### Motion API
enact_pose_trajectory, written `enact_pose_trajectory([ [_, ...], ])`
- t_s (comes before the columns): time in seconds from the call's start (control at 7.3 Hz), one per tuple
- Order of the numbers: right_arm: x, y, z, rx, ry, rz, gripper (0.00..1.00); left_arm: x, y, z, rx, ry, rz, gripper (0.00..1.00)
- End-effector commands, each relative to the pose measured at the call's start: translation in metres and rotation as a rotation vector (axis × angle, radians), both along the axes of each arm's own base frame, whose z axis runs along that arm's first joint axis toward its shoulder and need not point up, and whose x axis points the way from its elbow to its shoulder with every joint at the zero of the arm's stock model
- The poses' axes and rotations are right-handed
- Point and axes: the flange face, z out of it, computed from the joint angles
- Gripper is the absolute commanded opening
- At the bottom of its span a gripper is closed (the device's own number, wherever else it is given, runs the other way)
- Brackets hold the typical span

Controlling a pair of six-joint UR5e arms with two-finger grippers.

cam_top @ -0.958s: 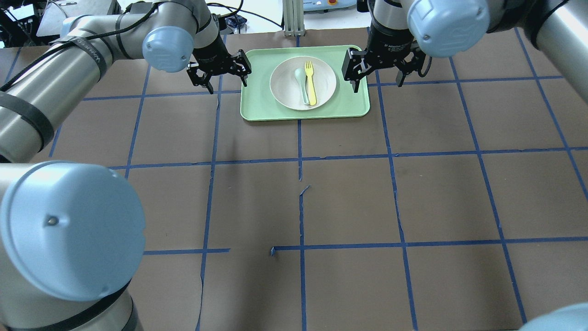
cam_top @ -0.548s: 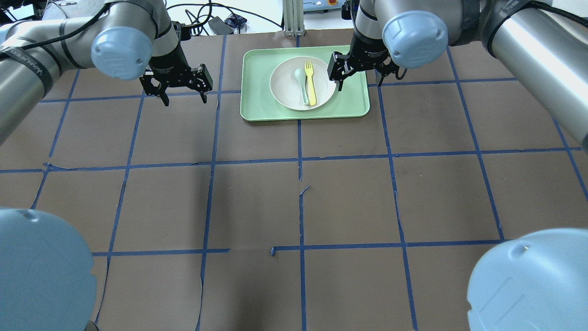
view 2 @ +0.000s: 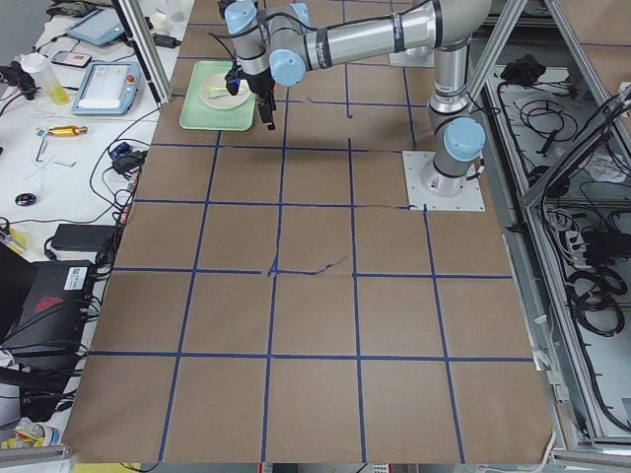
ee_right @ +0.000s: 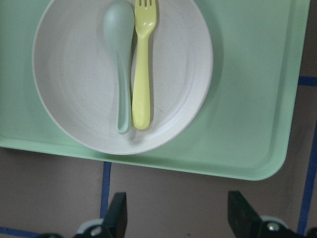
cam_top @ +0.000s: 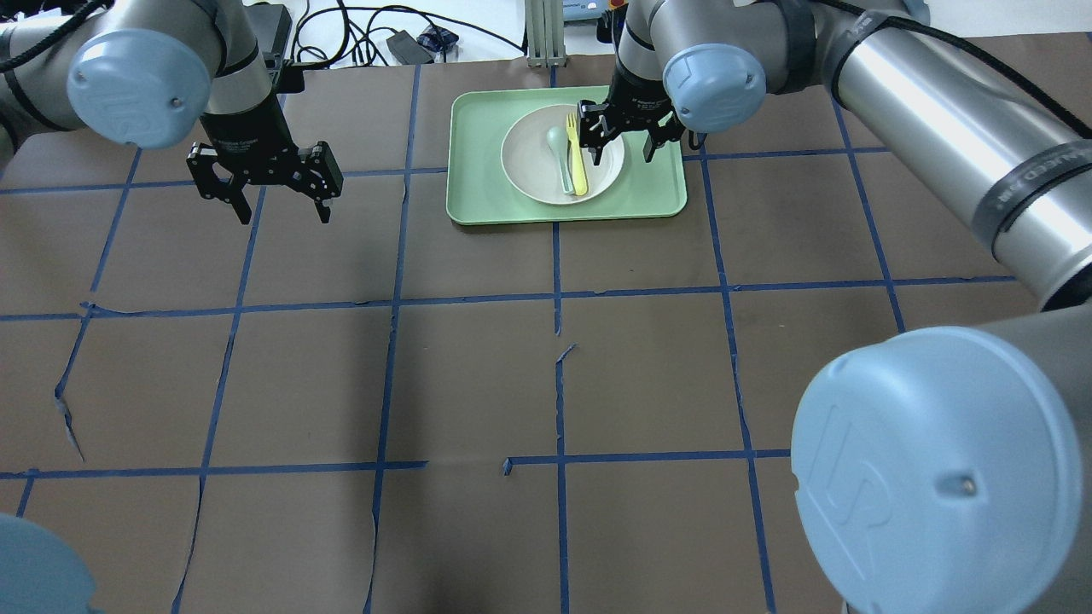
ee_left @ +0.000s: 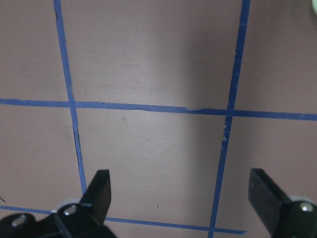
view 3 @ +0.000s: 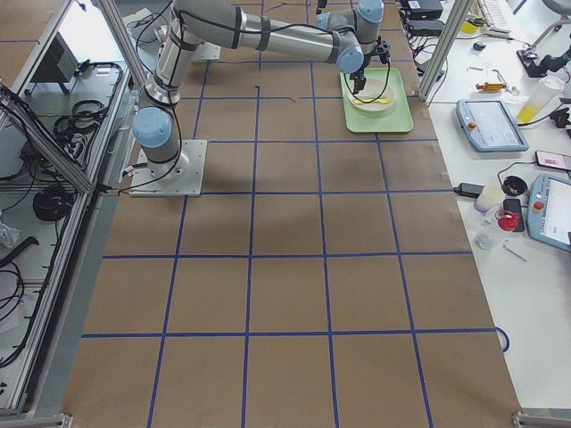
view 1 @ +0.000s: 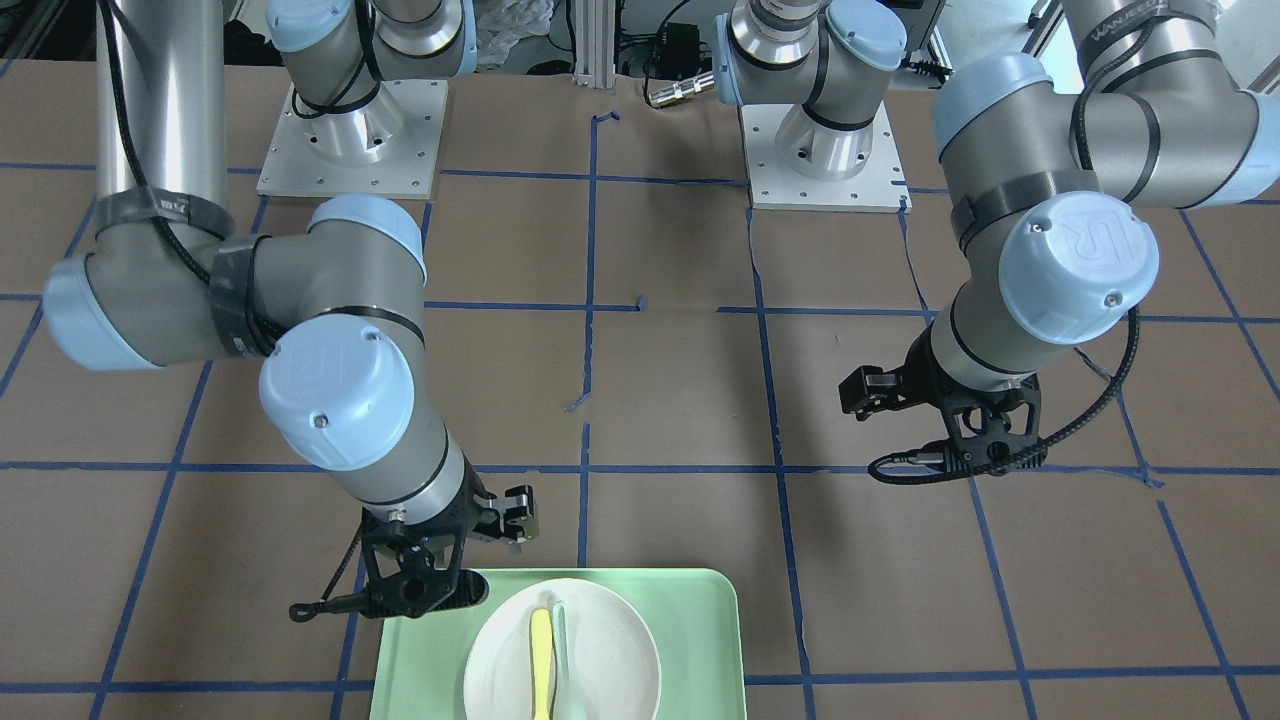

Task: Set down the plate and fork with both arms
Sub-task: 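Move the right gripper over the plate while the left gripper withdraws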

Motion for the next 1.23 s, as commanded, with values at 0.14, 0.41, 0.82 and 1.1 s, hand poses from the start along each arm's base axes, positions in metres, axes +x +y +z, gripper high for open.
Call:
enact_pose_trajectory([
  [0.14,0.018,-0.044,-0.023,-0.038,-0.021,0.0,0.56,0.008,0.013,-0.005,0.018,0.004,0.015,1.0],
  [0.41,0.024,-0.053,-0.039,-0.041,-0.049,0.006,0.52,0.007,0.015,-0.007,0.02,0.004,0.015,1.0],
  [0.82,0.029,-0.067,-0.055,-0.046,-0.056,-0.002,0.49,0.006,0.021,-0.028,0.019,0.005,0.014,1.0],
  [1.1,0.03,-0.07,-0.076,-0.022,-0.05,-0.003,0.5,0.006,0.023,-0.025,0.014,0.005,0.014,1.0],
])
